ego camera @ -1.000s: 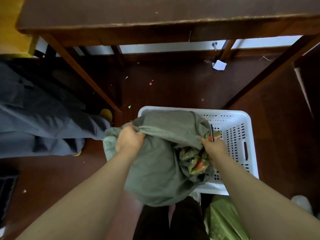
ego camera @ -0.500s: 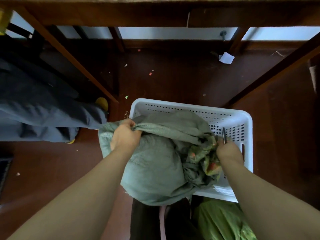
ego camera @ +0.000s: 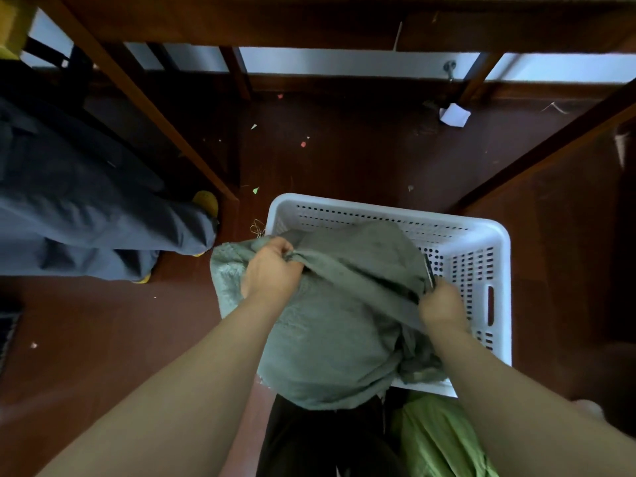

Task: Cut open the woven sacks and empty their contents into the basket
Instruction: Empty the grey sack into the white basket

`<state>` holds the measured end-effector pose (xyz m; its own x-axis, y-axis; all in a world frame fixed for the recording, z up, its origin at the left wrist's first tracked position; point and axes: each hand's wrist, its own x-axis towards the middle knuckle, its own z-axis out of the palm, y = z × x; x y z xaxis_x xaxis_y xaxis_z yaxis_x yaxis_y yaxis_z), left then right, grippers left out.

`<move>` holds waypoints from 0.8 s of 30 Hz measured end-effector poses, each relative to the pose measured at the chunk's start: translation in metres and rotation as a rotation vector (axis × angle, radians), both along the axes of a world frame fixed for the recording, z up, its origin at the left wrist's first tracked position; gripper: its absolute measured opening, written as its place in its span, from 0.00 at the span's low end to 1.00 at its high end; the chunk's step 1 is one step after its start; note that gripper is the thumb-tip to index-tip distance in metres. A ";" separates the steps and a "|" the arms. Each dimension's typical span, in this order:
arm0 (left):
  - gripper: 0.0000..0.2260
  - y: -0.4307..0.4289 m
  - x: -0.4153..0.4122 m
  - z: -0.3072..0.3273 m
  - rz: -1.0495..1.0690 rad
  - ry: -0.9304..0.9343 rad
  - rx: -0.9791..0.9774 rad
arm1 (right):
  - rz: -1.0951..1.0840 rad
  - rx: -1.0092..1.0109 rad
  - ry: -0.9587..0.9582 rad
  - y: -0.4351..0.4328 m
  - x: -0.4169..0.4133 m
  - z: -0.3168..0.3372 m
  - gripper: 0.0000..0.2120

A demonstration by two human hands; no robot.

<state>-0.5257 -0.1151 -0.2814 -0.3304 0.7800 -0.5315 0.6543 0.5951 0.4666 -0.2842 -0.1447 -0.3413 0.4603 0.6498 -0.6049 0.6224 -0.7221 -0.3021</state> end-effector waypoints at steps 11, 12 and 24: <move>0.08 -0.005 -0.003 0.000 -0.003 -0.121 -0.036 | 0.230 0.126 0.734 0.029 -0.118 0.035 0.11; 0.08 -0.006 -0.006 -0.002 0.007 -0.226 -0.043 | 0.208 0.127 0.697 0.029 -0.121 0.034 0.09; 0.38 -0.008 -0.077 -0.029 0.566 0.062 -0.245 | -0.172 0.111 0.635 0.039 -0.094 0.034 0.05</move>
<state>-0.6028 -0.1227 -0.3106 -0.6932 0.3324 -0.6396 0.2275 0.9428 0.2435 -0.3787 -0.1059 -0.3077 0.1398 0.6731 -0.7262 0.1779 -0.7385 -0.6503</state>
